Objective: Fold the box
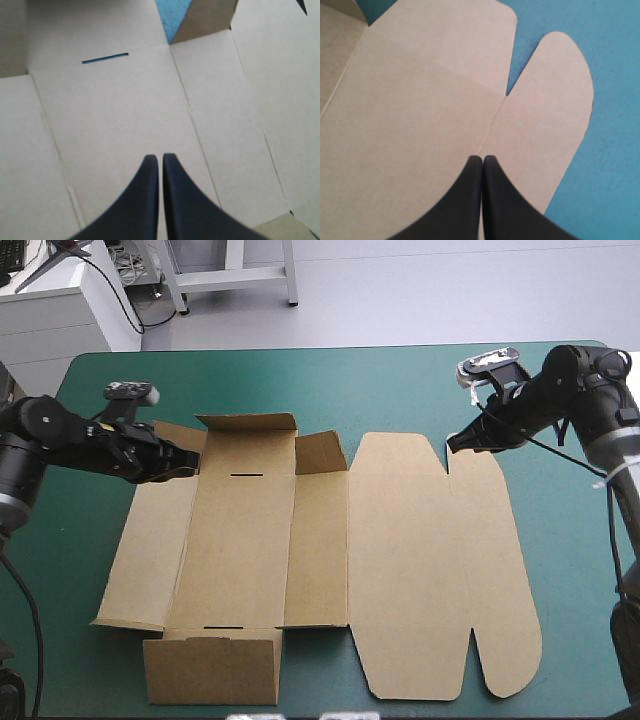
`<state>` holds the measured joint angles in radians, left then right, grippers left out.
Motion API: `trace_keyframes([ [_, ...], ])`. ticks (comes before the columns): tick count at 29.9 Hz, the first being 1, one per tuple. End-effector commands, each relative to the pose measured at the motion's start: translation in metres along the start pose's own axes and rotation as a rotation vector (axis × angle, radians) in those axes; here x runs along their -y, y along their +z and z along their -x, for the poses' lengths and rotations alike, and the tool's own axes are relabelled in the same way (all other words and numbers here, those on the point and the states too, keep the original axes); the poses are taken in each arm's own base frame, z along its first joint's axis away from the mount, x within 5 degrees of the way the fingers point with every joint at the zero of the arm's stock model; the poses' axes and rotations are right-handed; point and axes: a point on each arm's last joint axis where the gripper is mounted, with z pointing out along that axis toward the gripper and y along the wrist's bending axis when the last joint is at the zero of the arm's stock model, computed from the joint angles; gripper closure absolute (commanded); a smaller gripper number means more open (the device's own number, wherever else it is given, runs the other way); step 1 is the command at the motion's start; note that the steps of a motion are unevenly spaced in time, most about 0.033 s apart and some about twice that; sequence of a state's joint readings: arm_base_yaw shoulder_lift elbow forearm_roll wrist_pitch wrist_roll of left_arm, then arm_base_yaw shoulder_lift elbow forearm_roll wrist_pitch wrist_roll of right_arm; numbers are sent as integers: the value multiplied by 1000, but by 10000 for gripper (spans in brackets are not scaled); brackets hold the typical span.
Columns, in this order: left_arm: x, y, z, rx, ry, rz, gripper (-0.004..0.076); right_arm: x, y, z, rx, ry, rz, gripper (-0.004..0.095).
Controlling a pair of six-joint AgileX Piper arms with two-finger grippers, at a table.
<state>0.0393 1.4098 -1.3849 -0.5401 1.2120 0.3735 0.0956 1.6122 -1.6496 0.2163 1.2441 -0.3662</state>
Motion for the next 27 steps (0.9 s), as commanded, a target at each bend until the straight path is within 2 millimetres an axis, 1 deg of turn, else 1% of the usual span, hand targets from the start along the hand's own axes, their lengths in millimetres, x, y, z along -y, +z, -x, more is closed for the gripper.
trace_keyframes([
  [1, -14, -34, -1, 77, -54, -42, 712, -11, -33, -18, 51, -20, -12, 925],
  [4, -38, -48, -6, 118, -126, 6, 711, -17, -38, -34, 42, -26, -10, 925],
  [8, -65, -69, -11, 212, -247, 26, 711, -28, -52, -57, 53, -23, -8, 925],
  [11, -86, -85, -17, 286, -323, 86, 712, -37, -68, -76, 97, -26, -24, 925],
  [14, -98, -94, -22, 327, -372, 125, 714, -46, -84, -95, 153, -34, -43, 925],
  [15, -100, -95, -22, 339, -386, 134, 715, -48, -85, -100, 160, -30, -43, 925],
  [17, -104, -95, -24, 347, -408, 152, 716, -55, -96, -112, 207, -13, -53, 925],
  [19, -108, -94, -26, 327, -429, 185, 715, -60, -102, -123, 238, -15, -55, 925],
  [21, -111, -91, -32, 267, -441, 212, 699, -65, -109, -134, 271, -20, -63, 925],
  [23, -111, -87, -38, 193, -446, 198, 632, -69, -114, -144, 291, -32, -68, 925],
  [25, -111, -85, -40, 182, -448, 196, 519, -73, -117, -151, 311, -43, -66, 925],
  [27, -111, -85, -40, 183, -449, 194, 344, -76, -118, -156, 331, -43, -65, 925],
])
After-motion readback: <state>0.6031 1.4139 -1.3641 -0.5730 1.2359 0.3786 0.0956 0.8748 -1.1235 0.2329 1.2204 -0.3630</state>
